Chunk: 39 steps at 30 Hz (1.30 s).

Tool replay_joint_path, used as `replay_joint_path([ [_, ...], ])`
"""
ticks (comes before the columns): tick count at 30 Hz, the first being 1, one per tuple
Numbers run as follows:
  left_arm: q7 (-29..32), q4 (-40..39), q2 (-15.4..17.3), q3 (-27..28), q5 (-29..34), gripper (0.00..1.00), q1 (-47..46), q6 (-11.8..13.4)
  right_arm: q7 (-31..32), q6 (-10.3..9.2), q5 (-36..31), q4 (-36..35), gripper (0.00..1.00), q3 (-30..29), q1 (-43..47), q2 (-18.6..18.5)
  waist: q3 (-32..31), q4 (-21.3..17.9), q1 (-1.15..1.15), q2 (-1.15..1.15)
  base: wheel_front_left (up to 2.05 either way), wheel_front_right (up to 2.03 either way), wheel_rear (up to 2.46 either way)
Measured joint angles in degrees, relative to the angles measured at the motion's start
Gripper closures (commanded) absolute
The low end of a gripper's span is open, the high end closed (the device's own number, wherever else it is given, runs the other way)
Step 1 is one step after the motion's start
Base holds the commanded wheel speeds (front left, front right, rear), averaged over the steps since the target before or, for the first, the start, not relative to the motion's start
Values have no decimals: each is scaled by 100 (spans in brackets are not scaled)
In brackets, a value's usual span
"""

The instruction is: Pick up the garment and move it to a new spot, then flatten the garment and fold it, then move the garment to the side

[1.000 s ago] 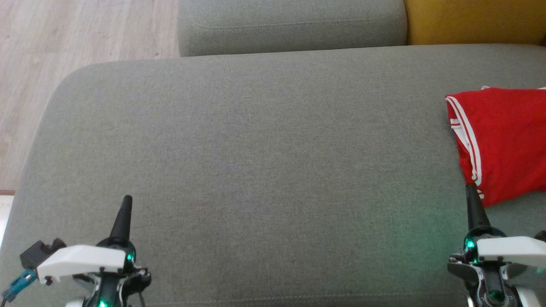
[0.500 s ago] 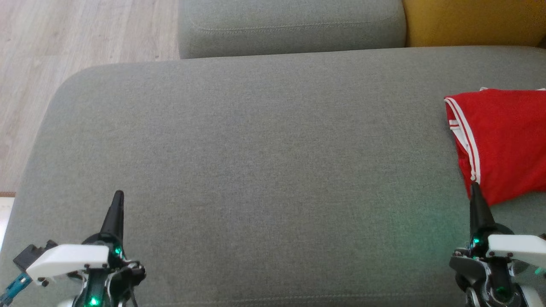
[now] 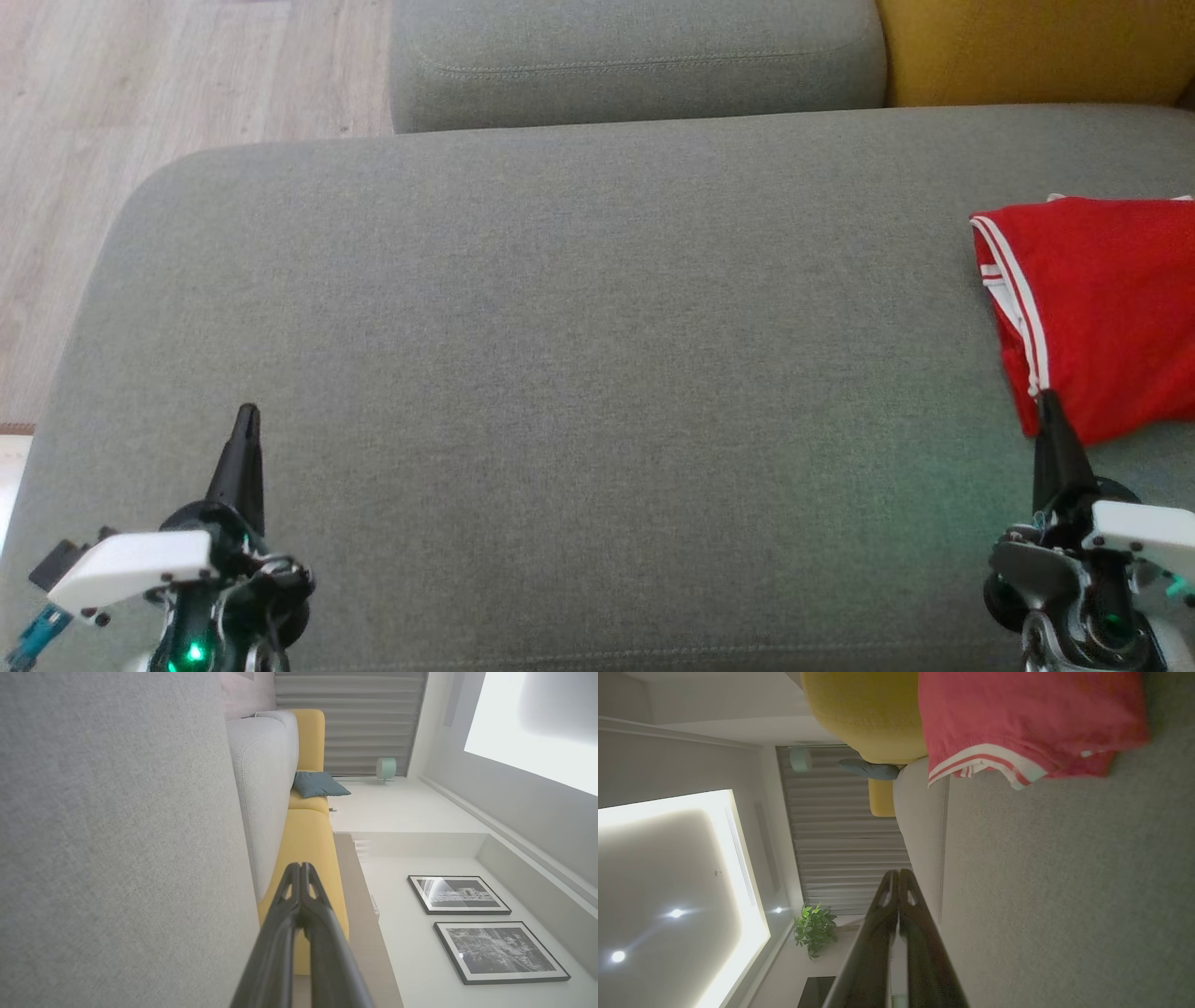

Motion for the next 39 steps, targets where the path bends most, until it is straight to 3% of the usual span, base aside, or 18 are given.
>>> replay_joint_path([
  [39,64,22,-34,46,0,100,-1,0,92,0,14,13,100,-85,1,5,0,0,0,0,0,0,0],
])
